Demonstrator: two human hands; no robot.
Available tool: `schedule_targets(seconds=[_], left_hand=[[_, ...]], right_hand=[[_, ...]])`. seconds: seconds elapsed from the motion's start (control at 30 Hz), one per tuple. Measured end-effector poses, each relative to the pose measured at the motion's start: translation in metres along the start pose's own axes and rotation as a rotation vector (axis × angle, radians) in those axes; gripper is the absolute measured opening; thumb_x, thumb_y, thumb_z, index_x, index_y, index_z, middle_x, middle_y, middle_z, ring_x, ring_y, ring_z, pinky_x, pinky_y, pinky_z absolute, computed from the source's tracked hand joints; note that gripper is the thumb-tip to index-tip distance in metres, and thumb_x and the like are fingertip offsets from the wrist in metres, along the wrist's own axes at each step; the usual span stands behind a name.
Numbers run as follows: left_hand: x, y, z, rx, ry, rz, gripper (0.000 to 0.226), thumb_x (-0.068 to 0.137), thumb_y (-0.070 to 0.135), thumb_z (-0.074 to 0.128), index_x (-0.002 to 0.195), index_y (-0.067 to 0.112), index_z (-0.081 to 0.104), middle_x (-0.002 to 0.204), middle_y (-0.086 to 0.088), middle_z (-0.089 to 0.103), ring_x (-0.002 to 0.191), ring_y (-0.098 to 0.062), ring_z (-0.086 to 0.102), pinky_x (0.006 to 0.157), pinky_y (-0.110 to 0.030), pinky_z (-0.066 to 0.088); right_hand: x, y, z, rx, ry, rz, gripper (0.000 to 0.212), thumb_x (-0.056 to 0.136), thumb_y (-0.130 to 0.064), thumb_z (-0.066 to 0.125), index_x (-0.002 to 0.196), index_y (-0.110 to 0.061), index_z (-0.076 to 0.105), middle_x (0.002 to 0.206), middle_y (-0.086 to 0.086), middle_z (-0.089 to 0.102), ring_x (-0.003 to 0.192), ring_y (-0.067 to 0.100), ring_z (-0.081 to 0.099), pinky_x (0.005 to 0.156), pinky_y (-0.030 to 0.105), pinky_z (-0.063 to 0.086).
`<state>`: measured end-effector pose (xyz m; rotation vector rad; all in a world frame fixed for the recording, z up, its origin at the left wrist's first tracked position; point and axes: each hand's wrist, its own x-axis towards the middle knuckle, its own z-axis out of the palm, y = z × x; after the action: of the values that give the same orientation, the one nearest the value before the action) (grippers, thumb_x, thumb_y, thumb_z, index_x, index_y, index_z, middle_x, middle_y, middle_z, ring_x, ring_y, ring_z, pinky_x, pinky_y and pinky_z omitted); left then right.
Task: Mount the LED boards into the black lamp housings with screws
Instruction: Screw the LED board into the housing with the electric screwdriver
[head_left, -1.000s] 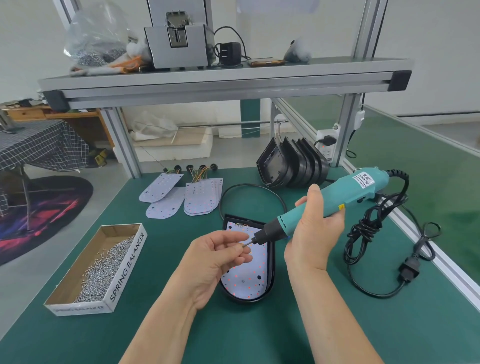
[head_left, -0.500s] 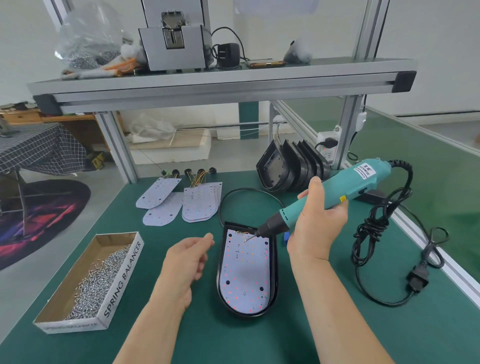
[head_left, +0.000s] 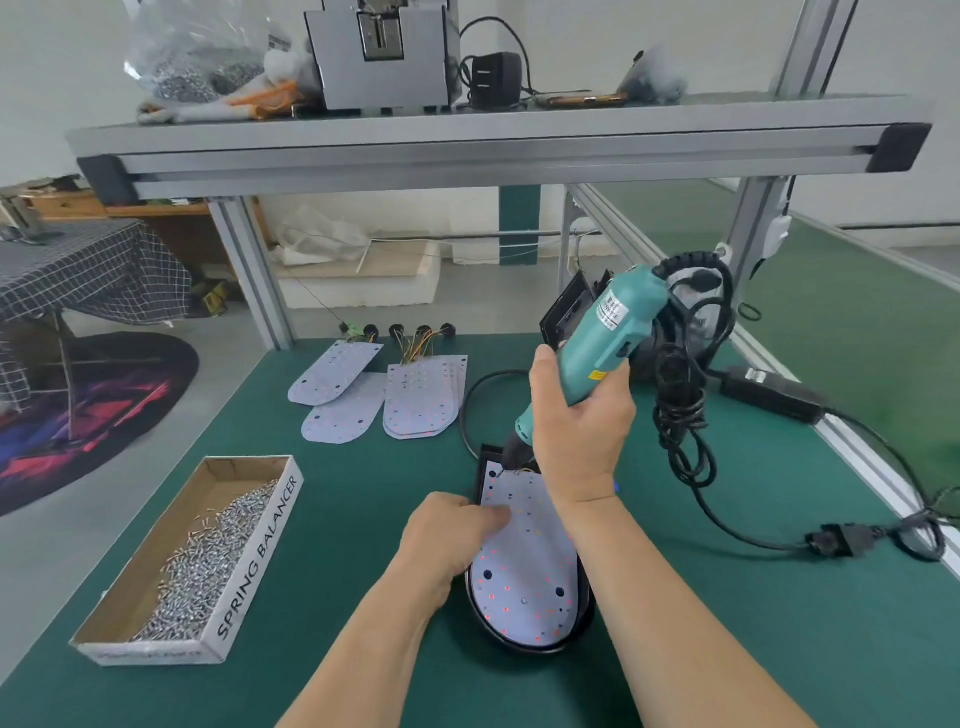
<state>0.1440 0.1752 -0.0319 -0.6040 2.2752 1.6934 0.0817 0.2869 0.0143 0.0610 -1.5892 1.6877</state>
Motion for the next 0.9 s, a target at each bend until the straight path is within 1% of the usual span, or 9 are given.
schedule_targets(seconds=[0.13,0.23,0.37,0.47,0.53,0.63,0.7,0.77,0.9], left_hand=[[0.004,-0.003,0.0,-0.019,0.015,-0.009,0.038,0.055,0.037,0.07,0.077,0.007,0.062,0.078,-0.016,0.063,0.072,-0.021,0.052,0.072,-0.036,0.043],[0.005,-0.005,-0.001,-0.032,0.02,-0.011,0.058,0.055,0.037,0.07,0.089,-0.01,0.067,0.1,-0.027,0.071,0.075,-0.022,0.058,0.081,-0.045,0.054],[0.003,-0.003,0.0,-0.02,0.002,-0.004,0.055,0.054,0.037,0.07,0.087,-0.007,0.066,0.104,-0.026,0.07,0.076,-0.024,0.06,0.086,-0.049,0.055],[0.002,-0.002,0.0,-0.029,0.01,-0.003,0.062,0.055,0.037,0.071,0.093,-0.013,0.064,0.105,-0.026,0.07,0.077,-0.028,0.063,0.096,-0.056,0.051],[0.001,-0.002,0.0,-0.027,0.012,-0.003,0.064,0.055,0.037,0.071,0.094,-0.013,0.064,0.105,-0.026,0.071,0.078,-0.033,0.066,0.093,-0.054,0.053],[-0.001,-0.002,0.0,-0.028,0.004,0.01,0.057,0.055,0.037,0.071,0.088,-0.009,0.066,0.107,-0.028,0.069,0.076,-0.026,0.06,0.081,-0.042,0.051],[-0.001,-0.002,0.001,-0.035,0.007,-0.001,0.062,0.056,0.037,0.071,0.094,-0.011,0.065,0.108,-0.026,0.069,0.08,-0.033,0.067,0.091,-0.049,0.054],[-0.002,-0.002,0.001,-0.037,0.01,-0.011,0.065,0.056,0.036,0.071,0.101,-0.011,0.065,0.109,-0.025,0.07,0.088,-0.039,0.07,0.099,-0.055,0.049],[-0.002,-0.003,0.001,-0.032,0.022,-0.026,0.061,0.056,0.036,0.071,0.1,-0.007,0.069,0.107,-0.022,0.072,0.095,-0.038,0.071,0.1,-0.056,0.051]], right_hand=[[-0.004,0.005,0.004,-0.001,-0.021,-0.038,0.027,0.082,-0.039,0.067,0.084,-0.016,0.053,0.064,-0.009,0.057,0.057,0.008,0.054,0.058,0.018,0.045],[-0.004,0.006,0.004,0.001,-0.016,-0.029,0.027,0.082,-0.036,0.067,0.086,-0.013,0.054,0.067,-0.004,0.059,0.059,0.01,0.055,0.059,0.02,0.046],[-0.005,0.007,0.002,-0.005,-0.023,-0.021,0.025,0.082,-0.034,0.068,0.087,-0.013,0.055,0.066,-0.009,0.058,0.059,0.009,0.056,0.062,0.016,0.045],[-0.006,0.007,0.001,-0.003,-0.028,-0.016,0.023,0.082,-0.035,0.067,0.085,-0.018,0.053,0.066,-0.009,0.058,0.059,0.012,0.056,0.061,0.02,0.046],[-0.007,0.006,0.002,-0.011,-0.029,-0.016,0.025,0.082,-0.038,0.067,0.084,-0.017,0.052,0.066,-0.005,0.058,0.059,0.014,0.056,0.061,0.025,0.048],[-0.007,0.007,0.005,-0.012,-0.039,-0.037,0.032,0.082,-0.039,0.066,0.084,-0.01,0.053,0.065,0.001,0.059,0.058,0.017,0.056,0.059,0.028,0.048],[-0.007,0.007,0.008,-0.018,-0.052,-0.064,0.034,0.082,-0.041,0.065,0.084,-0.008,0.054,0.066,0.003,0.06,0.059,0.017,0.055,0.058,0.026,0.047],[-0.008,0.008,0.01,-0.013,-0.073,-0.066,0.03,0.081,-0.041,0.065,0.083,-0.013,0.053,0.066,-0.003,0.059,0.058,0.014,0.055,0.056,0.022,0.046],[-0.009,0.012,0.012,-0.003,-0.11,0.001,0.023,0.08,-0.042,0.064,0.078,-0.029,0.045,0.061,-0.016,0.052,0.054,0.007,0.05,0.055,0.016,0.041]])
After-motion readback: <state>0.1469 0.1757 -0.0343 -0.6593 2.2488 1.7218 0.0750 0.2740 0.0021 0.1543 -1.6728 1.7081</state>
